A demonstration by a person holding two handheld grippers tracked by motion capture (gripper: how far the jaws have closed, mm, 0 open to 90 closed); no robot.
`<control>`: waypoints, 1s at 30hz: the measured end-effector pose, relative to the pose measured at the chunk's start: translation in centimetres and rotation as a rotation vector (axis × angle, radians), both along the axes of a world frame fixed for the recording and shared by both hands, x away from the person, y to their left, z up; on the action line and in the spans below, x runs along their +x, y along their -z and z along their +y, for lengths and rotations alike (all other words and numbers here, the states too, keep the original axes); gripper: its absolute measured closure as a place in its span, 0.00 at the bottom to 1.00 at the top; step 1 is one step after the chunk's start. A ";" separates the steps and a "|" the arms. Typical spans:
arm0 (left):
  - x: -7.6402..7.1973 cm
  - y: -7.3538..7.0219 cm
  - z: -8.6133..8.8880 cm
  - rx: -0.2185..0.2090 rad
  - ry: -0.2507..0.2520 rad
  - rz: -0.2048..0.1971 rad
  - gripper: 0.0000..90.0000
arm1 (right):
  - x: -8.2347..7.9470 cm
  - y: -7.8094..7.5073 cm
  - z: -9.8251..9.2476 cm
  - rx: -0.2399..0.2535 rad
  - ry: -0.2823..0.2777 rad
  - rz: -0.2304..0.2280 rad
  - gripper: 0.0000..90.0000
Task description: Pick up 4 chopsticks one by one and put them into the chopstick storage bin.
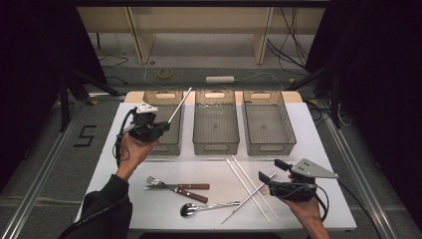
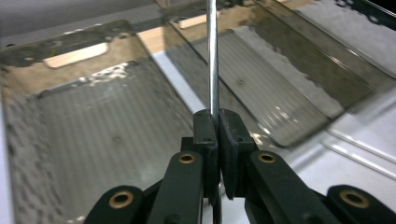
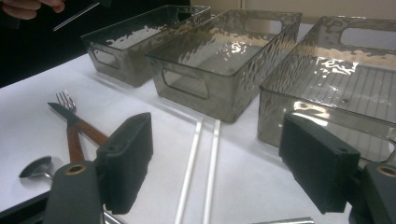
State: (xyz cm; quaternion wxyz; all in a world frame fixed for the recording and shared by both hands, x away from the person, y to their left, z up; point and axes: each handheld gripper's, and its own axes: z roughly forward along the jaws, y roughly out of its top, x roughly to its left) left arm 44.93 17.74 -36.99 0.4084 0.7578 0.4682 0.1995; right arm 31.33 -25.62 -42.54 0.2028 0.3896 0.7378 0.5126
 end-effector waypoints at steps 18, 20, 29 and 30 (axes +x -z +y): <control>4.7 1.9 3.0 -0.013 -0.129 0.017 0.95 | 0.1 0.1 -0.2 0.007 0.003 0.007 0.30; 5.0 2.1 3.3 -0.017 -0.140 0.019 0.95 | 0.1 0.1 -0.1 0.008 0.002 0.008 0.30; 6.2 2.9 3.8 -0.004 -0.167 0.041 0.95 | 0.1 0.1 -0.2 0.010 0.001 0.008 0.30; 6.3 3.0 3.9 -0.004 -0.171 0.041 0.95 | 0.1 0.1 -0.2 0.009 0.001 0.008 0.30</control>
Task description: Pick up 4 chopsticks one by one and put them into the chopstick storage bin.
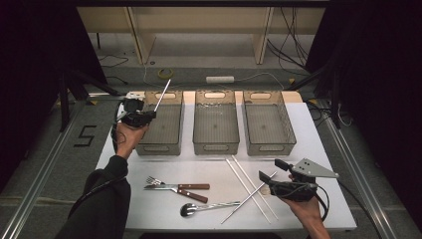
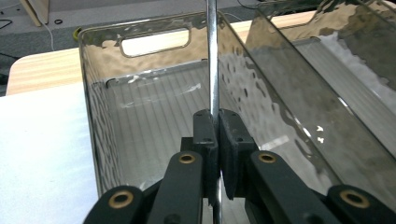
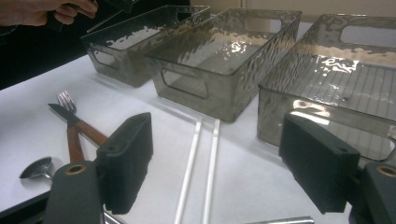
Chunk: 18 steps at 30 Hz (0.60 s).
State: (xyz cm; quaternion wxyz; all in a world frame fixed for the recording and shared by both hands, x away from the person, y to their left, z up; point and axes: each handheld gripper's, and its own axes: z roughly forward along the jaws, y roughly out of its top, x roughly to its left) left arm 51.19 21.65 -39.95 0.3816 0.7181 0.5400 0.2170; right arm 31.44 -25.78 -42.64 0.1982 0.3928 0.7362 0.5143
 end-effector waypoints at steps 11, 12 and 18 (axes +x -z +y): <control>0.6 1.3 0.5 0.007 -0.044 0.034 0.95 | 0.0 0.0 0.0 -0.001 -0.003 0.001 0.30; 0.7 1.4 0.5 0.009 -0.049 0.038 0.95 | 0.0 0.0 0.0 0.000 -0.003 0.002 0.30; 0.7 1.5 0.4 -0.014 -0.057 0.045 0.78 | 0.0 0.0 -0.1 -0.001 -0.003 0.002 0.30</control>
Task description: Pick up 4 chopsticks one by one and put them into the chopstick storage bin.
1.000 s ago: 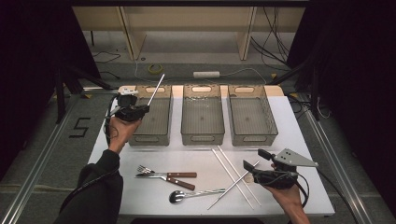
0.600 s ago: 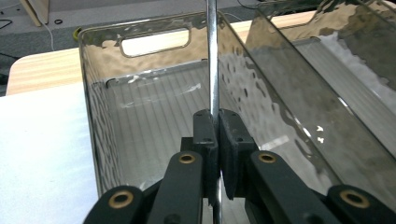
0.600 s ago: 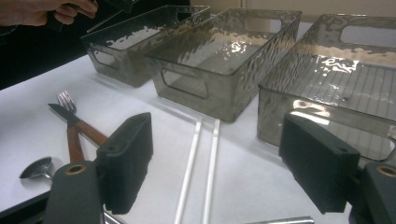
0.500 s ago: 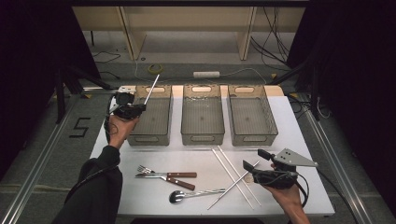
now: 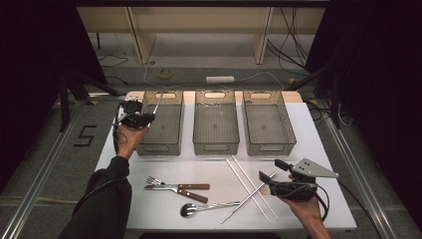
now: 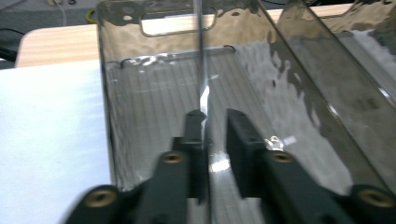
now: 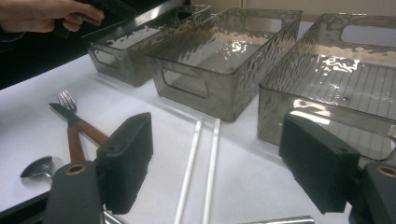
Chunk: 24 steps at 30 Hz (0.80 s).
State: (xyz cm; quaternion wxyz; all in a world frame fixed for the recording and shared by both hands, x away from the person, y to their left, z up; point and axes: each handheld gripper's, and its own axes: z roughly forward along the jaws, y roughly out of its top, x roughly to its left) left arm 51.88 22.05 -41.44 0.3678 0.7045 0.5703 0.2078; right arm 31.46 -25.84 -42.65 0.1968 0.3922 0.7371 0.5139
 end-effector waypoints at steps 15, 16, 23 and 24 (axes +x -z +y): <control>-5.5 -2.7 -3.8 -0.042 0.174 -0.014 0.34 | 0.0 0.0 -0.1 0.001 0.007 0.000 0.30; -6.0 -2.9 -4.1 -0.041 0.185 -0.025 0.32 | 0.0 0.0 -0.1 -0.001 0.008 -0.002 0.30; -8.6 -2.8 -6.1 -0.015 0.249 -0.016 0.27 | -0.2 -0.1 0.1 -0.010 0.001 -0.009 0.30; -8.9 -2.8 -6.3 -0.008 0.257 -0.017 0.26 | -0.2 -0.1 0.1 -0.011 0.001 -0.010 0.30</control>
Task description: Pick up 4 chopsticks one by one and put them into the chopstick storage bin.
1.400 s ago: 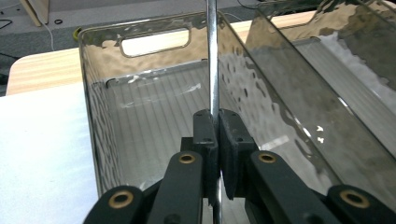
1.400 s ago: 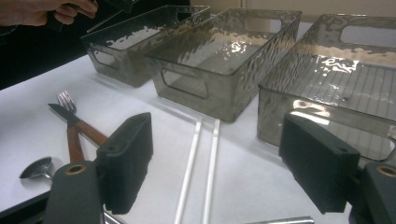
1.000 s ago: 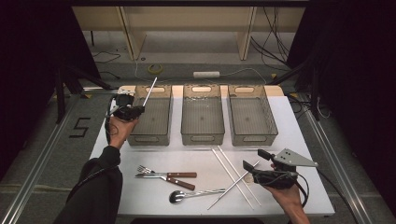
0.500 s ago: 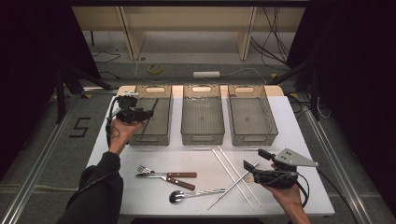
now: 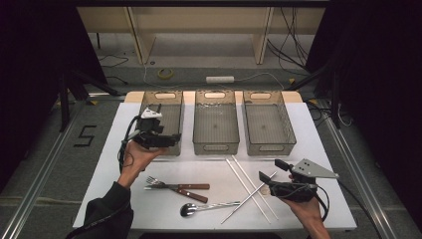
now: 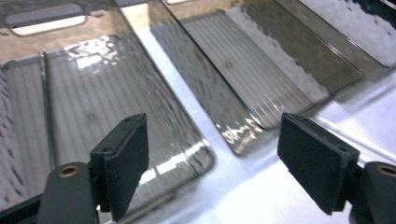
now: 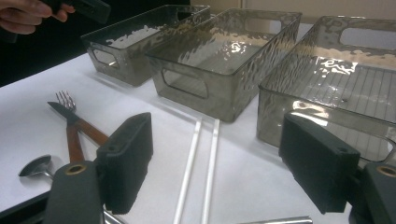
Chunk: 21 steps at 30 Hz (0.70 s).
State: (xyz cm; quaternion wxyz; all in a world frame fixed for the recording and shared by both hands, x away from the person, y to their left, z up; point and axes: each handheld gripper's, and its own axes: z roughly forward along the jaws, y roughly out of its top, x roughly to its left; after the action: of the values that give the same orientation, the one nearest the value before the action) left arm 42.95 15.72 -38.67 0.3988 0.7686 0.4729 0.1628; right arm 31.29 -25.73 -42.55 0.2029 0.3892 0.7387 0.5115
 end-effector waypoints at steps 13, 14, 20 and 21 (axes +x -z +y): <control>-4.0 1.3 -3.6 0.037 0.103 0.030 0.22 | 0.0 0.0 -0.1 0.001 0.006 0.003 0.30; -4.1 1.4 -3.7 0.038 0.108 0.032 0.22 | 0.0 0.0 -0.1 -0.001 0.005 0.004 0.30; -5.5 1.8 -5.0 0.032 0.138 0.032 0.21 | 0.0 0.0 -0.2 0.001 0.009 0.004 0.30; -5.7 1.9 -5.2 0.032 0.142 0.033 0.21 | 0.0 0.0 -0.2 0.002 0.009 0.004 0.30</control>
State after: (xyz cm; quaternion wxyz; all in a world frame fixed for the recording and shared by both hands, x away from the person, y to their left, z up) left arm 37.27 10.49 -40.56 0.3893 0.8090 0.4211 0.1288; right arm 31.32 -25.94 -42.56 0.2034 0.3938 0.7367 0.5106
